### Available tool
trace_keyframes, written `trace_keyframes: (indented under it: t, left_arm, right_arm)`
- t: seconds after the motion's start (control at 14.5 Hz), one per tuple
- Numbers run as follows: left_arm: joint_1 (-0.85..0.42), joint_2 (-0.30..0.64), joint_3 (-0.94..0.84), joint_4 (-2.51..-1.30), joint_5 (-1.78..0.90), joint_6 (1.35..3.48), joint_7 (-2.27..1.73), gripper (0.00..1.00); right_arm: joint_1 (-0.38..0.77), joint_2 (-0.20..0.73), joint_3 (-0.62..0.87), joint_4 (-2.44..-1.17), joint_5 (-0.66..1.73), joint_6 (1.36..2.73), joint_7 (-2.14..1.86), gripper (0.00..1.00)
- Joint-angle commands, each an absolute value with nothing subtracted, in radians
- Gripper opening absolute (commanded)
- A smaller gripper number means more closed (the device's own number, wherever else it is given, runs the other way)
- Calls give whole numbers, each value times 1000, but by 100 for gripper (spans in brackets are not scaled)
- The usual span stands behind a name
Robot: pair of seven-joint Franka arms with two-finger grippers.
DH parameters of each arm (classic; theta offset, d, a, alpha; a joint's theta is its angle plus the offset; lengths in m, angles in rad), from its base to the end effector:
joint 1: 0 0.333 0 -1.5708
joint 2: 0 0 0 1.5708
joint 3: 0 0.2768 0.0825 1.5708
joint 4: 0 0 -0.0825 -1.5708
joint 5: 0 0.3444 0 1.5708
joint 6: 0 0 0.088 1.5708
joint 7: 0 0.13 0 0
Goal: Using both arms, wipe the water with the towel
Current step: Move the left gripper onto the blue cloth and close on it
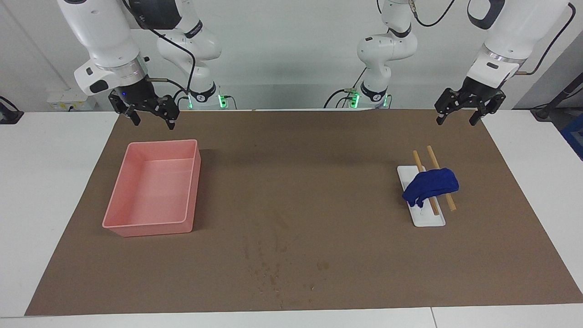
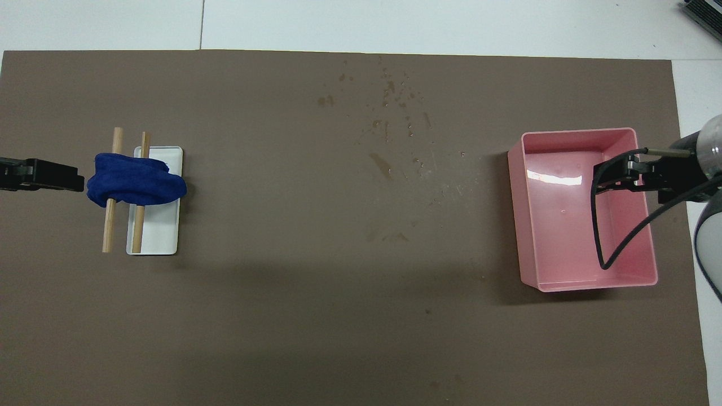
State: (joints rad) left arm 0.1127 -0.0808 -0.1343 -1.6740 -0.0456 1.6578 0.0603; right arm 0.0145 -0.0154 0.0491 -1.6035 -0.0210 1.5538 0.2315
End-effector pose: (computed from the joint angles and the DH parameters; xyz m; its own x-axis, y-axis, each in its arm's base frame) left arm 0.5021 -0.0187 0.5660 0.9948 -0.0780 0.0658 -0.0802 -0.9963 0.0309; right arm 0.5066 0.0297 0.5546 0.9855 -0.1675 -0.0284 -0.1667 -0.9856 0.0290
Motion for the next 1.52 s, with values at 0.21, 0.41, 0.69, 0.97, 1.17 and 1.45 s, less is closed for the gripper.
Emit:
trace_keyframes:
  t: [0.21,0.41,0.69,0.97,1.17,1.45]
  left_arm:
    - [127,-71,-133,-1816,4,1921,49,100]
    - [132,18,-133,-1844,60,2071,40,100]
    - [133,52,-133,-1958,60,2187,-52,100]
    - [146,31,-133,-2039,60,2214,-55,89]
    - [147,29,-133,-2042,60,2207,-64,25]
    - [149,31,-133,-2031,60,2192,-63,0]
  right_arm:
    - [0,-29,58,-1620,-14,1554,209,100]
    - [0,-29,58,-1620,-14,1554,209,100]
    - [0,-29,58,-1620,-14,1552,209,100]
    - [0,-29,58,-1620,-14,1554,209,100]
    - [0,-29,58,-1620,-14,1554,209,100]
    - [0,-29,58,-1620,-14,1554,209,100]
